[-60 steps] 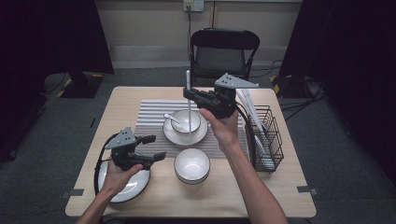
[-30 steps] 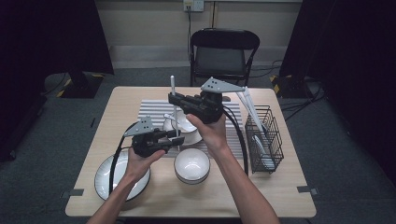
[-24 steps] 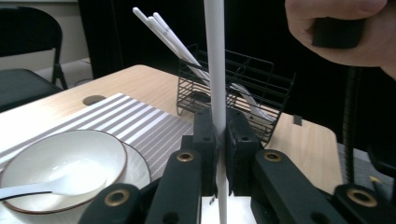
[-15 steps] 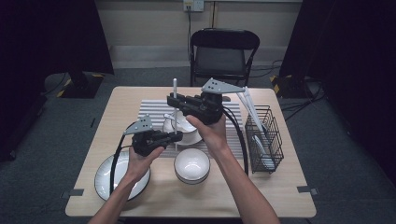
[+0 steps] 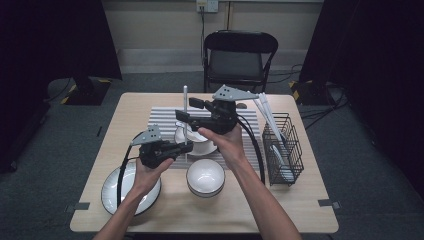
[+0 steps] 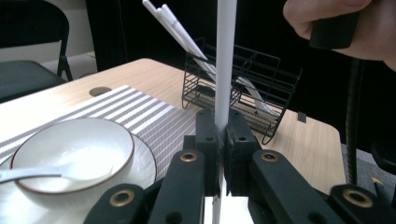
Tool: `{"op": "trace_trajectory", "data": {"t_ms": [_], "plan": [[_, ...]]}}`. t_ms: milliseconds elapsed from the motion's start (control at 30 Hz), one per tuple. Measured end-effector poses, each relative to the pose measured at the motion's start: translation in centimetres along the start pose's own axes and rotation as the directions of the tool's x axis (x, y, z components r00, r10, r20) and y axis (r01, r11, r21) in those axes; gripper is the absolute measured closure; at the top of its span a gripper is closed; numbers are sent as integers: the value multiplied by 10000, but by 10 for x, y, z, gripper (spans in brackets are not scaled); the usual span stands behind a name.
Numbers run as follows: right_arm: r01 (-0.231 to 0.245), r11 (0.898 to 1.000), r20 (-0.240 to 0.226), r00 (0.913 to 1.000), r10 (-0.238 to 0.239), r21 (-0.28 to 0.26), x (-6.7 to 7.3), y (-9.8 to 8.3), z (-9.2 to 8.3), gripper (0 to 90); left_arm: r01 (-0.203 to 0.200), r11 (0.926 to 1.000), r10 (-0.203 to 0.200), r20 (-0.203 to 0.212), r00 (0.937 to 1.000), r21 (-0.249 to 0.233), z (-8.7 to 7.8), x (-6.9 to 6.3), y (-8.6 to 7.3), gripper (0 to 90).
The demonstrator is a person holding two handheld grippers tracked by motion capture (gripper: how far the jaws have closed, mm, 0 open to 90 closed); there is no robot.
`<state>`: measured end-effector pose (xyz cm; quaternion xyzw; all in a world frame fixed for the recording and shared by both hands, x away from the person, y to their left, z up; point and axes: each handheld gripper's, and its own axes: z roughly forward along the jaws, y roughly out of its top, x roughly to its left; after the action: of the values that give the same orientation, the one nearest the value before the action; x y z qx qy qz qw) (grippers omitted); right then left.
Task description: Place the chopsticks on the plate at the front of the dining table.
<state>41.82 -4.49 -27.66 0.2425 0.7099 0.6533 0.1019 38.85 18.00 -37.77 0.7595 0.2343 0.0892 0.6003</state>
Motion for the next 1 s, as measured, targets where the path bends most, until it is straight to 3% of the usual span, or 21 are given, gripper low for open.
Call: {"op": "trace_trajectory", "data": {"t_ms": [100,133,200,300,500,1000], "plan": [[195,9996,243,9995,-201,217,-1,-2,0,302,-82,9998,82,-15,10000,171,-2,0,-2,864],[431,9983,428,9981,-447,393,-1,-3,1,251,-124,9996,125,-51,9999,236,-4,0,-1,864],[454,9982,444,9979,-471,401,-1,-4,1,259,-102,9997,102,-16,9999,231,-5,1,-1,864],[603,9975,1000,9929,-638,378,-2,-5,0,279,-100,9996,101,-38,9999,258,-7,1,-1,864],[595,9972,1437,9874,-656,458,-2,-6,-1,319,8,9999,-6,-121,9999,145,-10,3,-4,865],[472,9974,1522,9868,-548,536,-8,-14,3,423,200,9995,-197,-116,9997,244,-18,8,-10,865]]}}
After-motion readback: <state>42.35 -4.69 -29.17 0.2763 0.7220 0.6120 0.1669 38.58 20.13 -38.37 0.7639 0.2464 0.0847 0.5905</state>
